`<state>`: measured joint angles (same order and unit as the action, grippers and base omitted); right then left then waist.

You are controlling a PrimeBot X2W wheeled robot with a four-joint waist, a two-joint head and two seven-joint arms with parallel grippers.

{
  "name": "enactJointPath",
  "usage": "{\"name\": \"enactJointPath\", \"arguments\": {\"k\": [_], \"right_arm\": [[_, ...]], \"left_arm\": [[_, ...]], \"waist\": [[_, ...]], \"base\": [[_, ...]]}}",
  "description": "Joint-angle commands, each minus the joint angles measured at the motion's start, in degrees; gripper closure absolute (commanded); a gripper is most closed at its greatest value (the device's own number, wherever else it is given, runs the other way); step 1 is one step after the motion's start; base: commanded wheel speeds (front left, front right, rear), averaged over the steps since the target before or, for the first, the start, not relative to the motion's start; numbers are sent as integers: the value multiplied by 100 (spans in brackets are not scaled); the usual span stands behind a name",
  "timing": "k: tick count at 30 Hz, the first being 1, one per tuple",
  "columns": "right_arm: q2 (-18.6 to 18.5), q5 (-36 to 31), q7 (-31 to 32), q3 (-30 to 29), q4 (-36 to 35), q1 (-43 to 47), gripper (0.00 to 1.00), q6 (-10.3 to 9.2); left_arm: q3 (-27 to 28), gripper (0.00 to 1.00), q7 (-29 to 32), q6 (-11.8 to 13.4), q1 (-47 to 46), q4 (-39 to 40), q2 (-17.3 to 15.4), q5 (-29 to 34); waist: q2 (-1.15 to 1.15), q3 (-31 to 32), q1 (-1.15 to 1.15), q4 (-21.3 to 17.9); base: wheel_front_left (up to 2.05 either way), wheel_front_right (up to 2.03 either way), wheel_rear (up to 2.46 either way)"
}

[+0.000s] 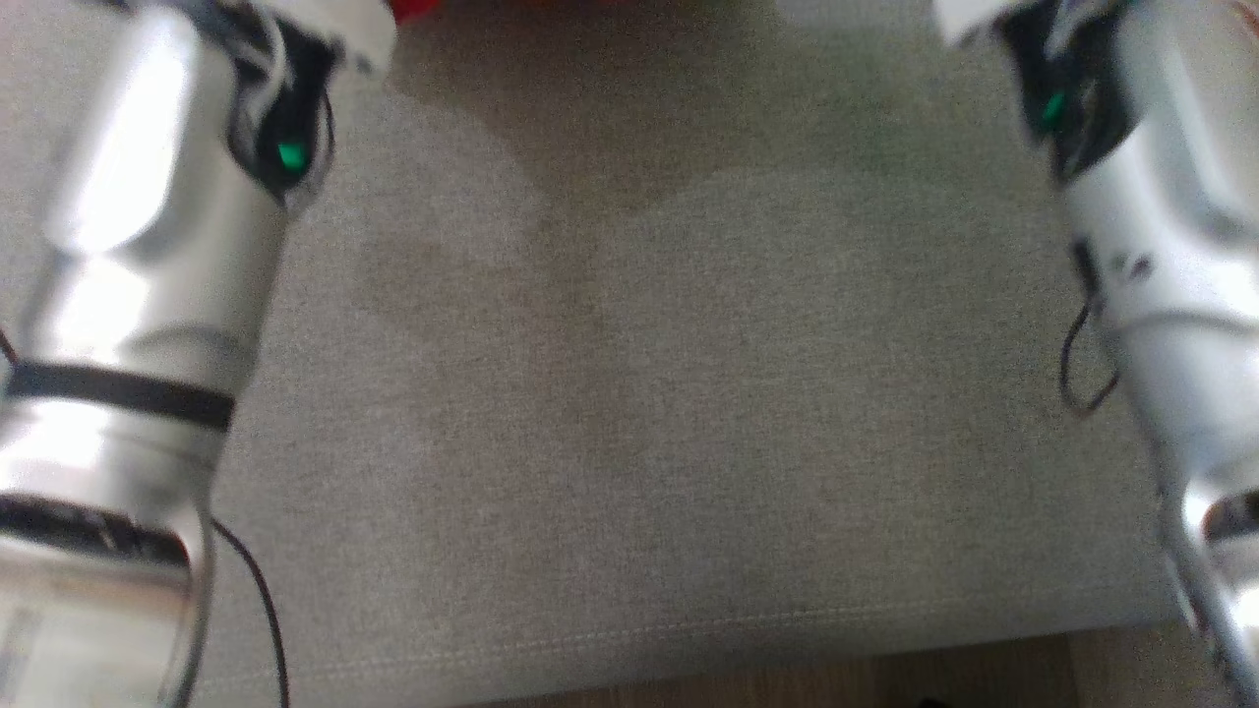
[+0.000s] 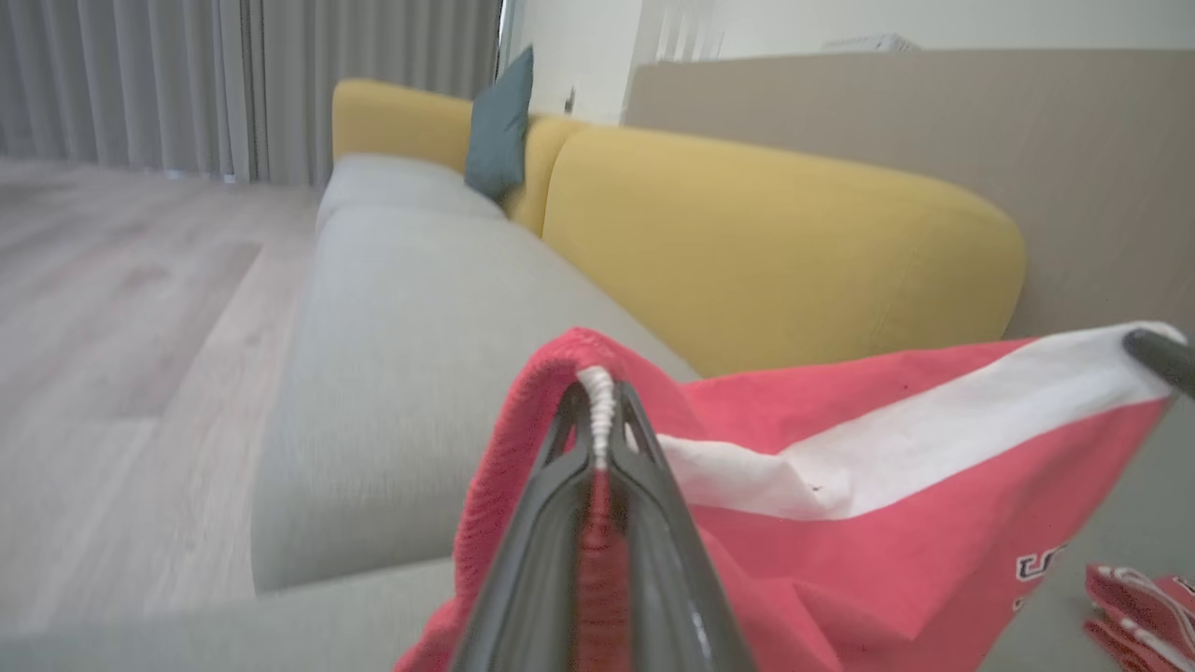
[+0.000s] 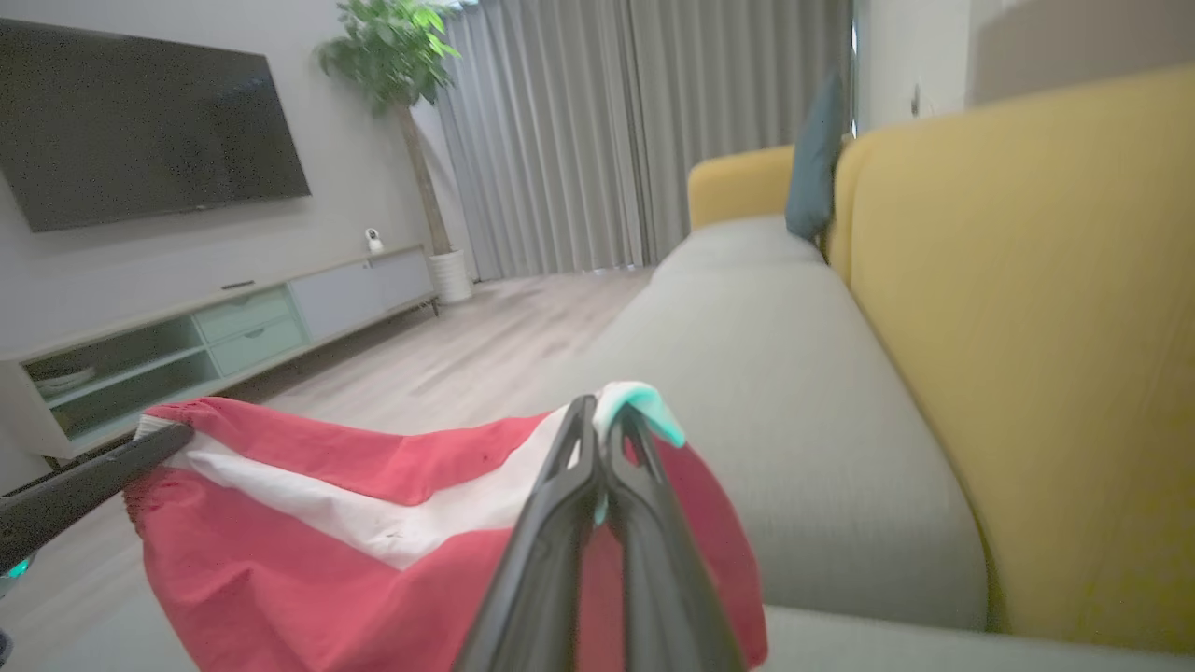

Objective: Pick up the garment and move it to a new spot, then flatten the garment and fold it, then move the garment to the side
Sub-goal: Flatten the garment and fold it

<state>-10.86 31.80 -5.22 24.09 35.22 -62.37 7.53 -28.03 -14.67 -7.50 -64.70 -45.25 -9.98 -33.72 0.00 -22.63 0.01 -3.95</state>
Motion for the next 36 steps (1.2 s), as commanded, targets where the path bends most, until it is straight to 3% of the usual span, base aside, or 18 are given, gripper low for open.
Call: {"name": "enactJointPath", "arguments": {"k": [1,9,17,21,29,36], "right_arm": [[134,94,-91,78,-106,150,100,-4],[-91,611,-563,423,-66,1884,100,-4],[-549,365,-612,-138,-1232,3769,100,-4],[-481,96,-286,-786,-2072,4845,100,-4],[130,-542,939,-1985,-4027,6816,100,-4],[399,-801,1815,-2398,-5124,7572,100,-4]], "left_arm": [[94,100,-29,2,-54,163,-164,-52],[252,100,-31,2,1642,622,-161,-214],[511,100,-32,2,3772,2348,-386,197],[768,100,-32,97,4725,3155,-454,363],[820,100,197,563,6195,4355,-600,322],[726,100,755,870,6862,5211,-689,183]], "waist": [[0,-124,-1,-6],[0,-186,-1,57],[0,141,-1,157],[0,371,-1,169],[0,799,-1,191],[0,912,-1,250]], "base": [[0,0,0],[0,0,0],[0,0,0],[0,0,0],[0,0,0],[0,0,0]]}}
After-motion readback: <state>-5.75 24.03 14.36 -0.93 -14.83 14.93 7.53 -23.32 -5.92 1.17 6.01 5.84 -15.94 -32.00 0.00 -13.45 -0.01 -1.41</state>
